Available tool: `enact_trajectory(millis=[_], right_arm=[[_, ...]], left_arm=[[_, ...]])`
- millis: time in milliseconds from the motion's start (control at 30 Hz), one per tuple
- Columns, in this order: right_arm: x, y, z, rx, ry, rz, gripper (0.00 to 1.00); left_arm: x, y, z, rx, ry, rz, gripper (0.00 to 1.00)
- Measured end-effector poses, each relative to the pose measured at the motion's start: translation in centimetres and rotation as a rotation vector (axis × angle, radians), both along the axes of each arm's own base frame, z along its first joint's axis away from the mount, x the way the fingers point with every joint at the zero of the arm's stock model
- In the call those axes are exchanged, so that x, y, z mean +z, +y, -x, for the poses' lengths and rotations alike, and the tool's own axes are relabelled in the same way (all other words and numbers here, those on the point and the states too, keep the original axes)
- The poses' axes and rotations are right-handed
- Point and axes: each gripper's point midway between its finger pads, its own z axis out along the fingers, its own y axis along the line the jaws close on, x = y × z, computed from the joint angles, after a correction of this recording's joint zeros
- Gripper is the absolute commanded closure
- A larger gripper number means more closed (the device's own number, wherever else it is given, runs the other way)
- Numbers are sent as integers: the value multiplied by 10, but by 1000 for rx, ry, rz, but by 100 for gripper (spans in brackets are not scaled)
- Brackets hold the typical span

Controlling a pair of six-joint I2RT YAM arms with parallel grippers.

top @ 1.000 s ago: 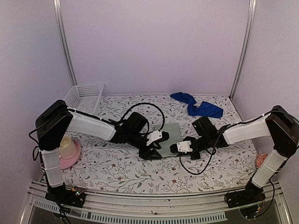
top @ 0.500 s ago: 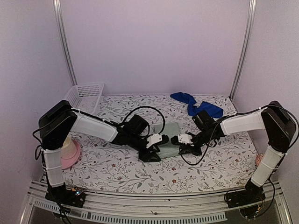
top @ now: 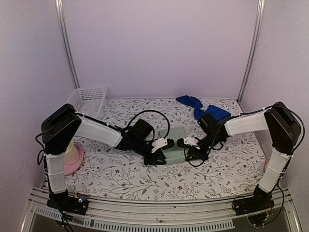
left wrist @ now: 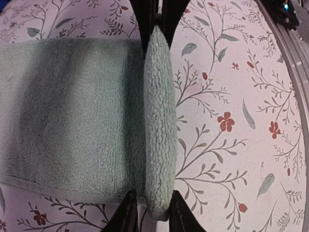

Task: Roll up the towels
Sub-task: Roll the towel at the center of the board.

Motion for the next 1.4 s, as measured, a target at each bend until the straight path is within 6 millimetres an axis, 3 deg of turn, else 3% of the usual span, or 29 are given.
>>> enact_trajectory(millis=[267,467,700,967,1167,1400], right_arm=[[-9,-3,-5,-42,111,22,91],[-7,-6,-8,-75,169,19,91],[-11,-6,-10,-102,248,34,90],[-12,-8,-12,-133,348,32,90],[-10,-10,-15,-153,398,35,90],[-10,-12,-15,-164,421,44,89]], left_arm=[[-14,1,-3,32,46,-17,76],[-10,3,-13,67,59,8,60],[-4,-1,-14,65,77,56,55],[12,-2,-21,105,39,106,32],[28,-8,-34,163,-47,127,29],[33,-25,-44,187,-103,124,29]])
